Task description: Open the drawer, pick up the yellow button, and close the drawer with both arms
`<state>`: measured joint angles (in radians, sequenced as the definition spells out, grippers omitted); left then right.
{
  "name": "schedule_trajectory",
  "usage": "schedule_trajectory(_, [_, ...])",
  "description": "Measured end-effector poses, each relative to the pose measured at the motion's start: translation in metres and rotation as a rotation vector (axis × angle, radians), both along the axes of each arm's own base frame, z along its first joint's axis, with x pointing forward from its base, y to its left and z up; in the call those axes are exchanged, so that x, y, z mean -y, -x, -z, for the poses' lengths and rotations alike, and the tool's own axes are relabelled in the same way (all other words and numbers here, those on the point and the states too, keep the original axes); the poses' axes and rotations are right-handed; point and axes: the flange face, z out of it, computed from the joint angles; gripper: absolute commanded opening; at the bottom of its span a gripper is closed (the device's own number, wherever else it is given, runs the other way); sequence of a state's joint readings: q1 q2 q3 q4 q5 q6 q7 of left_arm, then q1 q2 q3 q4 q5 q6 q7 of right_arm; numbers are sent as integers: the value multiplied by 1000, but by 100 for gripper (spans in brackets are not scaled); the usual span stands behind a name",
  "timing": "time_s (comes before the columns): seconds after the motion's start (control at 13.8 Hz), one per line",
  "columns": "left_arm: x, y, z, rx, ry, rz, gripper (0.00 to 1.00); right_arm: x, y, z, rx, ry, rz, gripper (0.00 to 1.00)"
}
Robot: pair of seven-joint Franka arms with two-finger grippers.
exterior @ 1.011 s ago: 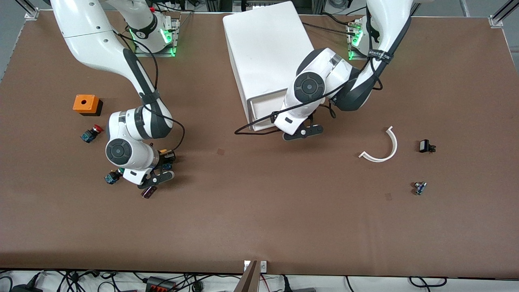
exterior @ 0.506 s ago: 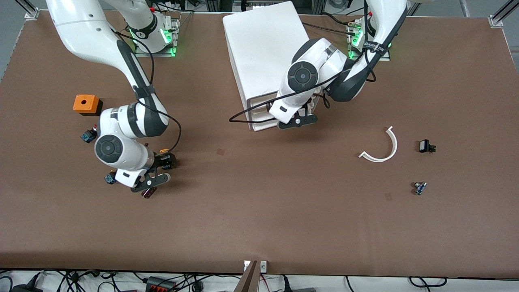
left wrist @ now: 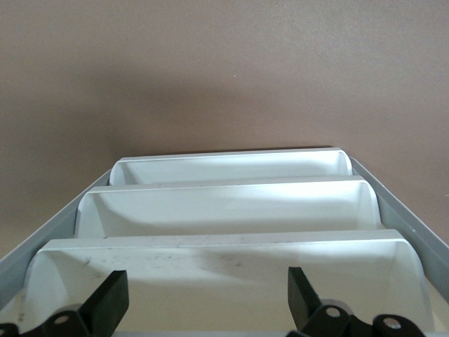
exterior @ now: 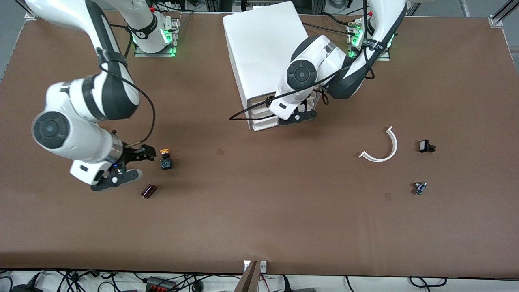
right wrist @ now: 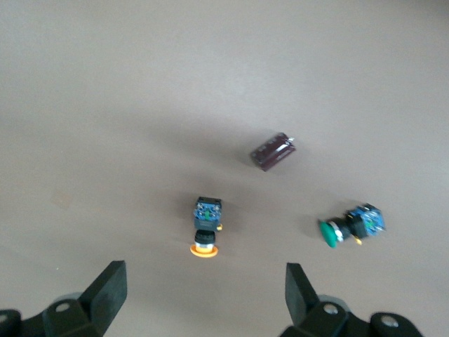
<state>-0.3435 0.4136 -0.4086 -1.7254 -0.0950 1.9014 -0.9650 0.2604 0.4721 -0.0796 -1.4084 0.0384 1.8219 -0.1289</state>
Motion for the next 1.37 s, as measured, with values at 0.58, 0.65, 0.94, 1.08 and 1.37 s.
schedule_trajectory(0.58, [-59,-67,-57,182,-14,152,100,52,29,-103,5,10,77,100])
schedule_trajectory(0.65, [-76,-80,-74,198,-37,178,100,55,30,-106,7,11,84,100])
schedule_trajectory(0.94, [-147,-121,-144,258,-139,316,100,86,25,-119,41,21,135,100])
schedule_trajectory(1.08, [-187,-136,-170,257,-132,388,100,99,23,-132,69,19,156,100])
schedule_trajectory(1.37, [-279,-149,-213,236,-48,461,100,126,23,-140,80,19,202,100])
